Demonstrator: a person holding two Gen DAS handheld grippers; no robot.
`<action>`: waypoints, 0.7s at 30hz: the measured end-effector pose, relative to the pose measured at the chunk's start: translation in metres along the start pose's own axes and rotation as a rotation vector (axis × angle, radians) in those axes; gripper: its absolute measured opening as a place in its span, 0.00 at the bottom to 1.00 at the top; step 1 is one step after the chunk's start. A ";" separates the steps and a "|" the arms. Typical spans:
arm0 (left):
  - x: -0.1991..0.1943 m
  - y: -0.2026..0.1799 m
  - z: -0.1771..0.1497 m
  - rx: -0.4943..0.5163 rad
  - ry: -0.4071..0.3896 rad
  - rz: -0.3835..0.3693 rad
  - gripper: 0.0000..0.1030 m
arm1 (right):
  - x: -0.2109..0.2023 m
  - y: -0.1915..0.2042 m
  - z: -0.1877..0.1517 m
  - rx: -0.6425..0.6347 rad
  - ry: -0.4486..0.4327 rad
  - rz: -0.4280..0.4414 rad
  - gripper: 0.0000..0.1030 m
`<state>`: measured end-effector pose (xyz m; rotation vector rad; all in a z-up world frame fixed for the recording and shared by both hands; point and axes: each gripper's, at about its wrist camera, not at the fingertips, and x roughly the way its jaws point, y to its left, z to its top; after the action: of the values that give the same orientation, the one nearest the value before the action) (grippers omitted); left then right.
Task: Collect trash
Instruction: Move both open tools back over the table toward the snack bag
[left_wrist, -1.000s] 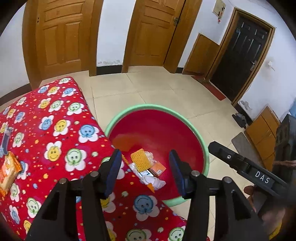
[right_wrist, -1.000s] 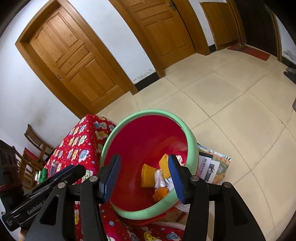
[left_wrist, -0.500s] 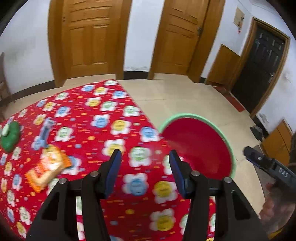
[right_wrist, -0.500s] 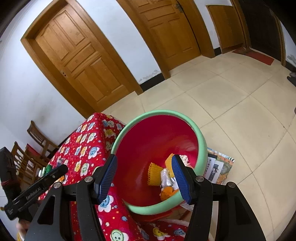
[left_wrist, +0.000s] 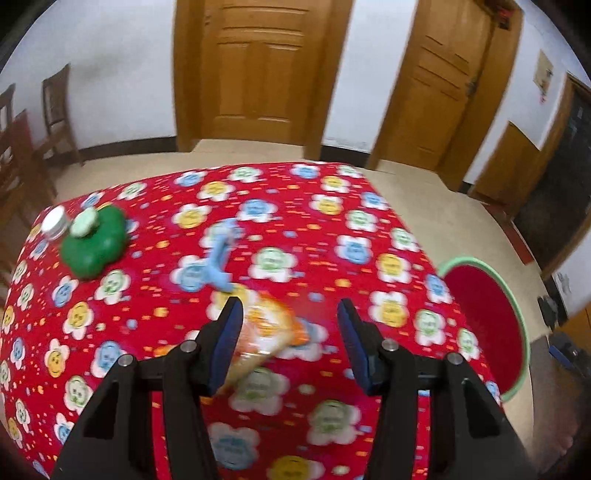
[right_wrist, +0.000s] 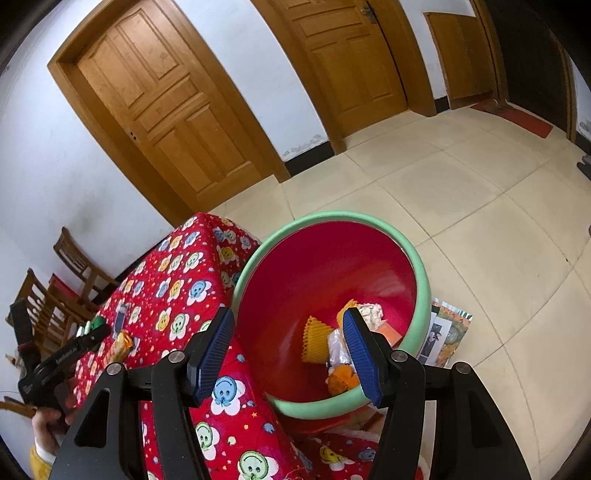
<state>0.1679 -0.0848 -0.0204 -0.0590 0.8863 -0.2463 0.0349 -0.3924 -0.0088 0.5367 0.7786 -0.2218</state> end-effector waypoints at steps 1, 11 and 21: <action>0.002 0.007 0.001 -0.012 0.002 0.008 0.52 | 0.000 0.001 0.000 -0.002 0.001 -0.003 0.61; 0.017 0.063 0.000 -0.142 0.048 0.076 0.52 | 0.005 0.008 -0.001 -0.012 0.015 -0.010 0.61; 0.015 0.070 -0.022 -0.148 0.109 0.102 0.52 | 0.005 0.010 -0.003 -0.012 0.018 -0.005 0.61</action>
<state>0.1731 -0.0195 -0.0570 -0.1386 1.0120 -0.0887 0.0408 -0.3822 -0.0107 0.5255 0.7981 -0.2174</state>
